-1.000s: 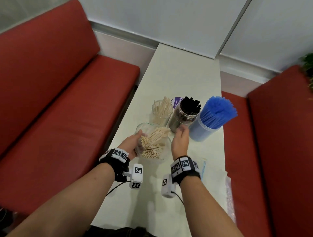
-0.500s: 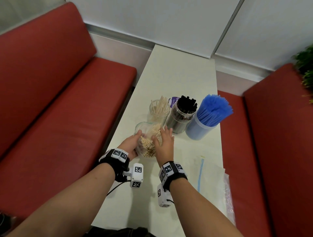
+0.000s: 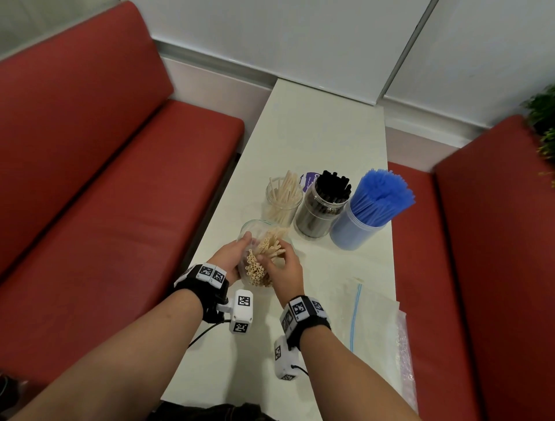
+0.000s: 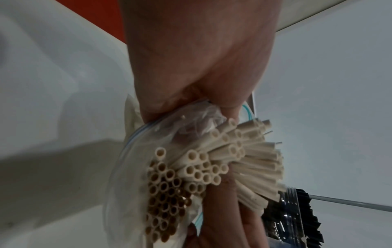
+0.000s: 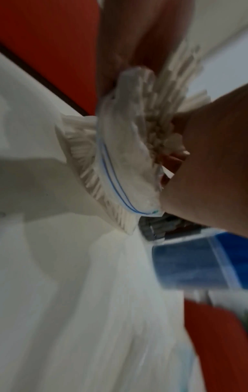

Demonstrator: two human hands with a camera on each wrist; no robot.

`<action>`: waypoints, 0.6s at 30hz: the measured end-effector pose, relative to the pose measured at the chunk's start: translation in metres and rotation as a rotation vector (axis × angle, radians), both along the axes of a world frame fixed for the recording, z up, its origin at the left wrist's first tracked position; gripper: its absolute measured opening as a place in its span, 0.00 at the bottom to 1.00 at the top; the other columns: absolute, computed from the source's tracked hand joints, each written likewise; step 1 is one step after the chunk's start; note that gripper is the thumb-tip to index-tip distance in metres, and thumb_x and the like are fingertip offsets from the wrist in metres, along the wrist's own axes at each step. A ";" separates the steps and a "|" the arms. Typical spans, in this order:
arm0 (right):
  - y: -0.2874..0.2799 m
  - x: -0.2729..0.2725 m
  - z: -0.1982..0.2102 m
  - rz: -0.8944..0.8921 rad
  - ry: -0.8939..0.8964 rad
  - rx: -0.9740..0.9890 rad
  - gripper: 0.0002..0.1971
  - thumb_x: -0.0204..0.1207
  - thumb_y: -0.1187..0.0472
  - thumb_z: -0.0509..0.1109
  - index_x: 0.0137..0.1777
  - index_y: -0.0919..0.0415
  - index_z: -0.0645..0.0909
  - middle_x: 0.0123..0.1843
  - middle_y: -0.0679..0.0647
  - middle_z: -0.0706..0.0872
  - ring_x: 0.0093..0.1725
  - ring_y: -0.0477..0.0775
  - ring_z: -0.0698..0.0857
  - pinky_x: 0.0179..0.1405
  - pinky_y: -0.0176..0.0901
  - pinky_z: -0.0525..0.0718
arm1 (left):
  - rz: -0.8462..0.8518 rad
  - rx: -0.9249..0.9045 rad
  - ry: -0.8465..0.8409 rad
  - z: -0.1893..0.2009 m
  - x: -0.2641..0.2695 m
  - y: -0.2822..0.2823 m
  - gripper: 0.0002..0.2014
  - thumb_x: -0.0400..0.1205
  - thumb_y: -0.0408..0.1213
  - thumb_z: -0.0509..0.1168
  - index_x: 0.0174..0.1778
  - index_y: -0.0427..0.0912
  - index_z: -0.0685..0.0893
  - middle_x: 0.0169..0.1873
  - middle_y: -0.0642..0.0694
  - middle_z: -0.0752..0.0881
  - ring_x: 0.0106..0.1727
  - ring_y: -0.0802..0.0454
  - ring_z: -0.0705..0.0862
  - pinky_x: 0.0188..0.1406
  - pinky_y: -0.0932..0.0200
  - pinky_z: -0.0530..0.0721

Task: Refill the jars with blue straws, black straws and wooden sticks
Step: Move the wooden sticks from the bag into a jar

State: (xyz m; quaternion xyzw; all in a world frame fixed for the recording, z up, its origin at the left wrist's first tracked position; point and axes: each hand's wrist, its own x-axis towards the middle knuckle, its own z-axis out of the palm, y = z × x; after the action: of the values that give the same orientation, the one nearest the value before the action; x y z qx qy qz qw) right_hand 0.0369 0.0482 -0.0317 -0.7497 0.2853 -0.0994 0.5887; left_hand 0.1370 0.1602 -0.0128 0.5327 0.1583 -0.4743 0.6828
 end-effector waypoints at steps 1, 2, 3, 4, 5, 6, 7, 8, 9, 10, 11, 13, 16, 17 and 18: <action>-0.001 0.000 -0.001 -0.007 -0.016 0.110 0.25 0.72 0.51 0.82 0.69 0.51 0.83 0.60 0.51 0.90 0.61 0.49 0.87 0.63 0.48 0.84 | 0.003 0.001 0.003 0.000 0.000 0.000 0.25 0.91 0.53 0.58 0.74 0.36 0.82 0.64 0.30 0.88 0.68 0.32 0.86 0.73 0.35 0.81; -0.002 0.000 -0.001 -0.002 -0.039 0.172 0.20 0.72 0.54 0.81 0.64 0.53 0.86 0.56 0.52 0.92 0.57 0.49 0.90 0.59 0.49 0.86 | 0.006 0.000 0.008 -0.001 -0.001 0.001 0.25 0.91 0.52 0.58 0.74 0.36 0.81 0.65 0.30 0.88 0.68 0.32 0.86 0.74 0.34 0.80; -0.002 0.000 -0.001 0.006 -0.050 0.173 0.14 0.74 0.57 0.80 0.59 0.55 0.88 0.52 0.53 0.93 0.54 0.50 0.91 0.56 0.51 0.87 | 0.011 -0.009 0.015 -0.002 -0.001 0.002 0.25 0.92 0.52 0.58 0.75 0.35 0.81 0.66 0.29 0.87 0.68 0.32 0.86 0.75 0.34 0.79; -0.003 0.001 0.000 0.010 -0.045 0.130 0.09 0.76 0.59 0.78 0.56 0.56 0.89 0.50 0.54 0.93 0.53 0.52 0.91 0.54 0.53 0.87 | 0.020 -0.024 0.027 -0.002 -0.001 0.002 0.25 0.92 0.52 0.58 0.75 0.35 0.80 0.67 0.29 0.86 0.68 0.33 0.86 0.76 0.34 0.78; -0.004 0.002 0.001 0.010 -0.032 0.076 0.06 0.79 0.60 0.76 0.54 0.56 0.89 0.50 0.55 0.93 0.54 0.55 0.91 0.56 0.56 0.87 | 0.029 -0.038 0.037 -0.003 -0.001 0.002 0.25 0.92 0.51 0.58 0.76 0.35 0.79 0.67 0.28 0.86 0.68 0.32 0.85 0.77 0.33 0.77; -0.005 0.003 0.003 0.009 -0.033 0.043 0.04 0.81 0.60 0.73 0.53 0.54 0.88 0.51 0.55 0.92 0.55 0.56 0.90 0.58 0.55 0.87 | 0.032 -0.046 0.041 -0.003 -0.001 0.002 0.25 0.92 0.51 0.58 0.76 0.35 0.79 0.68 0.28 0.85 0.70 0.32 0.84 0.77 0.33 0.76; -0.005 0.004 0.004 0.004 -0.054 0.033 0.05 0.83 0.61 0.71 0.53 0.52 0.88 0.52 0.55 0.92 0.55 0.54 0.89 0.58 0.51 0.87 | 0.030 -0.049 0.038 -0.004 0.000 0.002 0.26 0.92 0.51 0.57 0.77 0.34 0.78 0.68 0.27 0.85 0.72 0.30 0.83 0.78 0.32 0.76; -0.006 0.005 0.006 -0.005 -0.081 0.033 0.07 0.84 0.62 0.69 0.55 0.52 0.87 0.53 0.54 0.92 0.56 0.50 0.89 0.58 0.44 0.86 | 0.027 -0.046 0.029 -0.004 0.001 0.002 0.26 0.92 0.51 0.57 0.77 0.34 0.78 0.69 0.26 0.84 0.73 0.29 0.82 0.78 0.31 0.75; -0.006 0.006 0.008 -0.016 -0.097 0.036 0.08 0.86 0.63 0.66 0.58 0.53 0.86 0.55 0.52 0.92 0.57 0.48 0.89 0.58 0.40 0.85 | 0.024 -0.037 0.015 -0.004 0.002 0.001 0.26 0.92 0.52 0.57 0.77 0.35 0.78 0.69 0.26 0.84 0.73 0.28 0.81 0.78 0.30 0.75; -0.006 0.008 0.010 -0.031 -0.097 0.040 0.10 0.87 0.62 0.64 0.61 0.56 0.85 0.57 0.52 0.91 0.58 0.47 0.88 0.58 0.39 0.84 | 0.018 -0.025 0.002 -0.005 0.002 0.000 0.26 0.92 0.53 0.57 0.77 0.35 0.78 0.69 0.26 0.84 0.74 0.28 0.81 0.77 0.29 0.75; -0.007 0.008 0.013 -0.046 -0.091 0.042 0.10 0.88 0.61 0.62 0.63 0.58 0.84 0.57 0.50 0.91 0.57 0.45 0.88 0.57 0.38 0.83 | 0.012 -0.011 -0.007 -0.007 0.003 0.000 0.26 0.91 0.54 0.57 0.76 0.37 0.79 0.70 0.26 0.83 0.74 0.27 0.81 0.77 0.29 0.75; -0.008 0.010 0.017 -0.060 -0.093 0.037 0.09 0.89 0.58 0.62 0.63 0.56 0.82 0.53 0.45 0.91 0.52 0.36 0.88 0.49 0.29 0.81 | 0.004 0.010 -0.017 -0.010 0.004 0.000 0.25 0.91 0.56 0.58 0.73 0.40 0.81 0.70 0.27 0.83 0.73 0.27 0.81 0.76 0.28 0.76; -0.011 0.010 0.023 -0.084 -0.132 0.010 0.07 0.89 0.58 0.63 0.62 0.50 0.78 0.46 0.40 0.90 0.44 0.32 0.88 0.39 0.23 0.80 | -0.008 0.005 -0.005 -0.015 0.007 0.002 0.21 0.89 0.58 0.59 0.63 0.45 0.84 0.66 0.27 0.86 0.71 0.26 0.83 0.74 0.27 0.76; -0.012 0.010 0.025 -0.104 -0.145 -0.004 0.06 0.88 0.58 0.64 0.62 0.50 0.78 0.41 0.39 0.89 0.39 0.34 0.87 0.36 0.25 0.81 | -0.010 0.007 -0.005 -0.016 0.008 0.002 0.20 0.89 0.59 0.59 0.61 0.46 0.84 0.65 0.28 0.87 0.69 0.27 0.84 0.74 0.28 0.77; -0.012 0.010 0.027 -0.125 -0.154 -0.020 0.06 0.88 0.59 0.65 0.62 0.51 0.79 0.35 0.39 0.87 0.34 0.36 0.85 0.33 0.29 0.80 | -0.012 0.015 -0.009 -0.018 0.009 0.003 0.20 0.89 0.59 0.59 0.59 0.46 0.85 0.63 0.31 0.87 0.65 0.28 0.85 0.73 0.31 0.78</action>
State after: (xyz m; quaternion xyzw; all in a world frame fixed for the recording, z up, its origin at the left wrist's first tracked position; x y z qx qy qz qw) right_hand 0.0474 0.0360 -0.0050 -0.7266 0.2846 -0.1961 0.5938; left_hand 0.1463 0.1630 -0.0303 0.5409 0.1555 -0.4747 0.6767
